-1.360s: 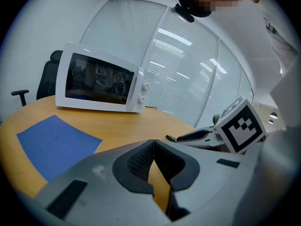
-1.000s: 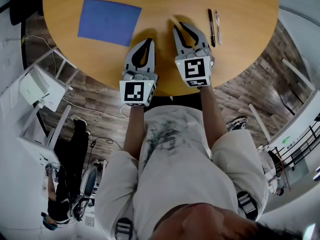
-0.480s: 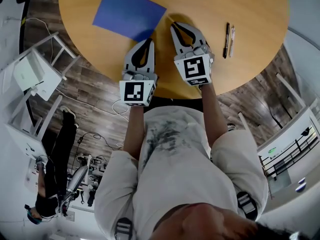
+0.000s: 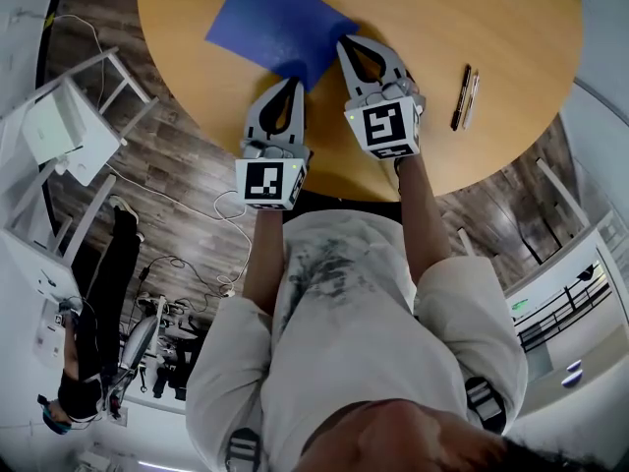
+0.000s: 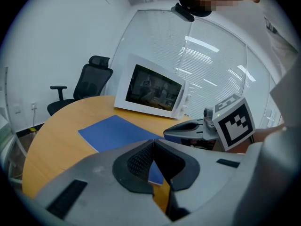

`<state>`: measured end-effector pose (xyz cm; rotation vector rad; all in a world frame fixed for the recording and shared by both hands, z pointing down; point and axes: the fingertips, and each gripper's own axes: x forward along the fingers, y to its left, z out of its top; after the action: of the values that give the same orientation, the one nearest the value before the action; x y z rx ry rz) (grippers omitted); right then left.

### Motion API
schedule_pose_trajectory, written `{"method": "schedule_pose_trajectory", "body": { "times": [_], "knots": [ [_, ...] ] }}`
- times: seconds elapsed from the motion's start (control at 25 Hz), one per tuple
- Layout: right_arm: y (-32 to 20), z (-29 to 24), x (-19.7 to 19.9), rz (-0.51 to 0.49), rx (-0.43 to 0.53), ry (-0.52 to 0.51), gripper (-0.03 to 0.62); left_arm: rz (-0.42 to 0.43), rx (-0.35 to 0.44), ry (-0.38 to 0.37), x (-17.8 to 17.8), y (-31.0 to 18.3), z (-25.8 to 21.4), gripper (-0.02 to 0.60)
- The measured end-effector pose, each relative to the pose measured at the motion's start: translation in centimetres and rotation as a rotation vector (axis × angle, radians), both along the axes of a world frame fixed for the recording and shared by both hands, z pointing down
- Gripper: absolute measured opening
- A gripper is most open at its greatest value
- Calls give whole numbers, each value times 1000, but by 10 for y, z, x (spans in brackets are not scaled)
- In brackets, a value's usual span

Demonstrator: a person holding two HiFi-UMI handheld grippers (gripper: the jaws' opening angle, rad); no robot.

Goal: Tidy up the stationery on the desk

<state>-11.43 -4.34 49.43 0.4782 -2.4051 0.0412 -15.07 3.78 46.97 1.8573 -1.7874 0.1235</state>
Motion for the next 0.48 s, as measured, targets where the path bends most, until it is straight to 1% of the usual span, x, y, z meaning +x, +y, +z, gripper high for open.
{"method": "schedule_pose_trajectory", "body": {
  "times": [0.2, 0.32, 0.48],
  "knots": [
    [-2, 10, -17, -29, -31, -9, 63, -20, -9, 3, -12, 0, 5, 9],
    [-8, 12, -27, -39, -27, 9, 63, -29, -12, 5, -18, 1, 7, 9],
    [-8, 22, -30, -62, -13, 38, 63, -37, -18, 6, -23, 4, 9, 9]
  ]
}}
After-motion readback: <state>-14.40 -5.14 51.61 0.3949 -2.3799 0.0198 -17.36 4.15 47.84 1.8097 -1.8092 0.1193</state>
